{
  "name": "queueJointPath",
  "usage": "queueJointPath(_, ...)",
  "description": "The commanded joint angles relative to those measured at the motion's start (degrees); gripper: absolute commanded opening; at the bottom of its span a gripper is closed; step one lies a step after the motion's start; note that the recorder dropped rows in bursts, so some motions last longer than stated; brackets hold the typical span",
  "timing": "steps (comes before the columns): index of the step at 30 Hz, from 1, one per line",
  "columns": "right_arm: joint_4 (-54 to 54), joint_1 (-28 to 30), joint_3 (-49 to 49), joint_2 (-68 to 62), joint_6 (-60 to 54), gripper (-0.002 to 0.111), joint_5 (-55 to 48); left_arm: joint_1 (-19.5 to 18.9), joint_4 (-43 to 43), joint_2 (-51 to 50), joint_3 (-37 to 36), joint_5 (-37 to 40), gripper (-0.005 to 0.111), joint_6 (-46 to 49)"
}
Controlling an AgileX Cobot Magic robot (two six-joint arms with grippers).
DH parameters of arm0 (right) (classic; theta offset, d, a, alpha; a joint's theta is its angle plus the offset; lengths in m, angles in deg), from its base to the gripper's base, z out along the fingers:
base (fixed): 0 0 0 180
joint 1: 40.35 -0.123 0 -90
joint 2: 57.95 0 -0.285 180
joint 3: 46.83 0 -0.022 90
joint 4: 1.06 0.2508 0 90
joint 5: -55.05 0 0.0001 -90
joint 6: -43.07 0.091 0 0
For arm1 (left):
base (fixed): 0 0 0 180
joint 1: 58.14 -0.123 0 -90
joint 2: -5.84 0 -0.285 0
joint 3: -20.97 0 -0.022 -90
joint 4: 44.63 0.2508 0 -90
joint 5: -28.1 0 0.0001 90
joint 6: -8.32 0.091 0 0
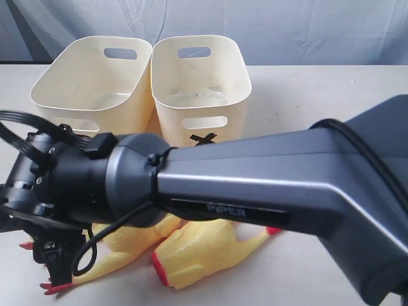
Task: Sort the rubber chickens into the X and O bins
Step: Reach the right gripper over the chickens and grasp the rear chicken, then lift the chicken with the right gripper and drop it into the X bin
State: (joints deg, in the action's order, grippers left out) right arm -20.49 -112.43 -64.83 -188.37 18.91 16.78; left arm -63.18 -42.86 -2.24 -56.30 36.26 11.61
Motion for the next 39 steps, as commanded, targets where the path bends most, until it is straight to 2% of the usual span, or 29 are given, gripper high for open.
queueJointPath(1, -0.6, -1.2, -1.6, -1.8, 0.3, 0.065, 2.4, 0.5, -0.2, 0.3, 0.1, -0.5, 0.0, 0.0)
queueJointPath(13, -1.1, -1.1, -1.7, -5.0, 0.3, 0.065, 5.8, 0.5, -0.2, 0.3, 0.1, -0.5, 0.0, 0.0)
queueJointPath(17, -4.0, -1.0, -1.7, -6.3, 0.3, 0.061, 5.4, 0.5, -0.2, 0.3, 0.1, -0.5, 0.0, 0.0)
queueJointPath(24, -10.0, -0.7, -1.7, -7.9, 0.9, 0.032, 4.0, 0.5, -0.2, 0.3, 0.1, -0.5, 0.0, 0.0)
queueJointPath(27, -10.6, -0.6, -1.7, -7.9, 0.9, 0.011, 3.3, 0.5, -0.2, 0.3, 0.1, -0.5, 0.0, 0.0)
queueJointPath(28, -11.7, -0.6, -1.8, -7.8, 0.9, 0.001, 2.5, 0.5, -0.2, 0.3, 0.1, -0.5, 0.0, 0.0)
queueJointPath(35, -17.3, -0.6, -7.5, -6.6, 9.2, -0.001, -2.6, 0.5, -0.2, 0.3, 0.1, -0.5, 0.0, 0.0)
queueJointPath(39, -17.1, -0.6, -11.9, -5.4, 9.5, -0.001, -5.3, 0.5, -0.2, 0.3, 0.1, -0.5, 0.0, 0.0)
